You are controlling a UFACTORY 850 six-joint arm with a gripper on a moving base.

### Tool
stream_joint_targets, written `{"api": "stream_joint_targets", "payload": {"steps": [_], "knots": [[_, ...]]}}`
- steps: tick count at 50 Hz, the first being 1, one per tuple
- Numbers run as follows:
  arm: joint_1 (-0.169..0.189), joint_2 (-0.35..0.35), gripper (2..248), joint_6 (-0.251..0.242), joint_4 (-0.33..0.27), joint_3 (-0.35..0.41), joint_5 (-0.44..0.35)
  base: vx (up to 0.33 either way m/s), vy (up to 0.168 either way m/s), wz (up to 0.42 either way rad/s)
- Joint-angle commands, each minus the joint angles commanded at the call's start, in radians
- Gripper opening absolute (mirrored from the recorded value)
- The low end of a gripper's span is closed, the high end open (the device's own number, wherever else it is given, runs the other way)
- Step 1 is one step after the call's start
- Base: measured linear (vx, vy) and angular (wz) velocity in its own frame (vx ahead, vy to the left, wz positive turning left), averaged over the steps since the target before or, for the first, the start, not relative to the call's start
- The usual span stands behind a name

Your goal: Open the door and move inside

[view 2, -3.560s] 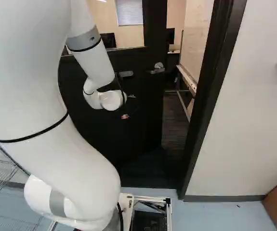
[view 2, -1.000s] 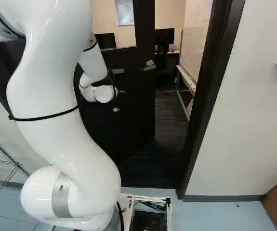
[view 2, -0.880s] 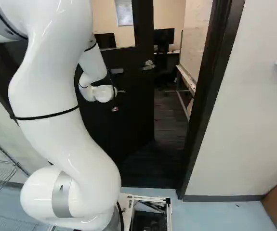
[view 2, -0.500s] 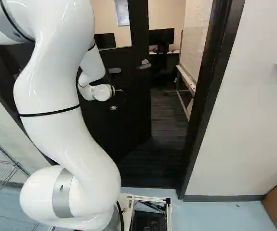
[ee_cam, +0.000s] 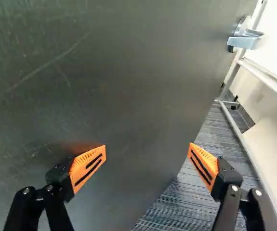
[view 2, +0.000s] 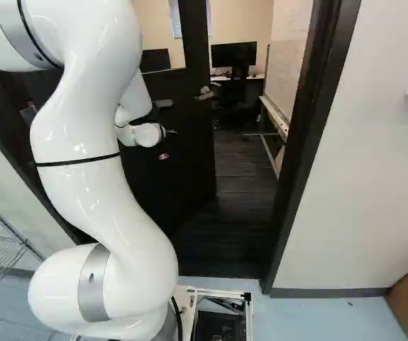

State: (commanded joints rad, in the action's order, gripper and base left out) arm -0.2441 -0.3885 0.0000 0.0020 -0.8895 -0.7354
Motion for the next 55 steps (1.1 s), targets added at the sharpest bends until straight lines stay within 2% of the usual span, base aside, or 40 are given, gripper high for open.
{"api": "stream_joint_targets", "payload": {"steps": [55], "knots": [[-0.088,-0.163,247,0.000,0.000,-0.209,0.000,0.000,0.000,0.000]]}}
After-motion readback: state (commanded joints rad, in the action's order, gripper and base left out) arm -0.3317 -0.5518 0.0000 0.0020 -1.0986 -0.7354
